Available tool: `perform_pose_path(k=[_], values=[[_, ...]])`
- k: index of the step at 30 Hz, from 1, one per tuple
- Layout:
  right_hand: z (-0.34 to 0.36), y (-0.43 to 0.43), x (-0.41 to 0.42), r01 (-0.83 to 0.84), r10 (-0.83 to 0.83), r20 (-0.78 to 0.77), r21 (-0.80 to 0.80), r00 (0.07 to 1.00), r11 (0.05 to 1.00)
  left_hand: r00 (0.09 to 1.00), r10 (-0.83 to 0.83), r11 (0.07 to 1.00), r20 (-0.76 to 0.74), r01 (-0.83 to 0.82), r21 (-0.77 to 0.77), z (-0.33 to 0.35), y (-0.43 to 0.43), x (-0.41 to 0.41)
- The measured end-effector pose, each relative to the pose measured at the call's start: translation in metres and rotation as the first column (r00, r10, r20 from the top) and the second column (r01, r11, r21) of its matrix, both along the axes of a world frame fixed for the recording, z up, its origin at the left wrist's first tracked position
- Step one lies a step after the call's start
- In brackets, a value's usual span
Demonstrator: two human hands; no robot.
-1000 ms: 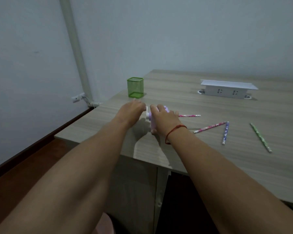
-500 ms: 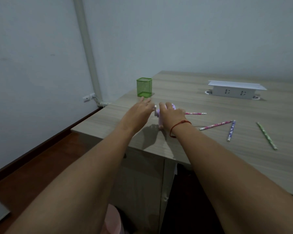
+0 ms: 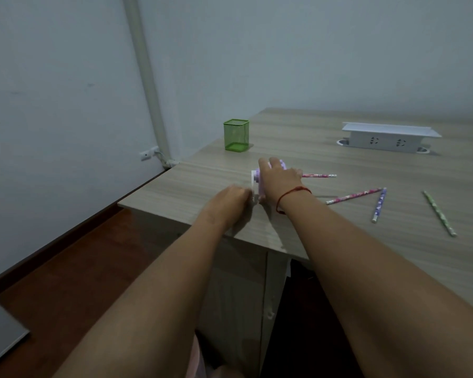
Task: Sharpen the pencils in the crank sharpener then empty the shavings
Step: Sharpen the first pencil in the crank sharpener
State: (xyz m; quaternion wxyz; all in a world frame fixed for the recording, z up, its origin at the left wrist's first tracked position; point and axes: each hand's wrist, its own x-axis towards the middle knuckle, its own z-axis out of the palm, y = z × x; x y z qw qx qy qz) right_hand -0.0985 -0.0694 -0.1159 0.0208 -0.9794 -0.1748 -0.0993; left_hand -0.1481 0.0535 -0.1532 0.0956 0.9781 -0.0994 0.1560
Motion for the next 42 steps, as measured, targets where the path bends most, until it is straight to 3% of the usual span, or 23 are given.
perform_pose_path(k=[4,7,12,16,25,28,31,38,42], values=[[0.001,-0.004,0.000,-0.036,0.036,-0.023,0.026,0.999,0.999,0.992,0.046,0.999,-0.120,-0.043,0.031,0.011,0.003,0.017],[-0.001,-0.007,0.001,-0.055,0.056,-0.028,0.040,0.998,0.998,0.990,0.057,0.991,-0.125,-0.041,0.125,0.019,0.006,0.034],[-0.001,-0.008,0.000,-0.050,0.051,-0.011,0.049,0.999,0.998,0.998,0.044,0.975,0.049,-0.053,0.218,0.025,0.008,0.056],[0.007,-0.007,-0.004,-0.019,0.019,-0.029,-0.013,0.999,1.000,0.977,-0.064,0.973,0.204,0.015,0.232,0.047,0.017,0.069],[0.007,-0.001,-0.004,0.014,-0.013,-0.050,0.021,0.999,1.000,0.913,-0.221,0.970,0.342,0.170,0.174,0.029,0.020,0.016],[0.007,0.000,-0.004,0.005,-0.005,-0.055,0.008,0.998,1.000,0.946,-0.215,0.974,0.245,0.189,0.125,0.008,0.011,-0.006],[0.003,0.001,-0.001,0.000,0.002,-0.043,0.053,0.999,0.999,0.986,-0.115,0.992,0.122,0.108,0.062,0.002,0.005,-0.006],[0.001,-0.003,-0.002,-0.027,0.030,-0.051,0.043,0.998,0.999,0.989,0.049,0.988,-0.142,-0.027,0.150,0.023,0.004,0.030],[0.005,-0.006,-0.005,-0.029,0.032,-0.055,0.057,0.998,0.998,1.000,0.030,0.966,-0.007,-0.027,0.258,0.037,0.013,0.057]])
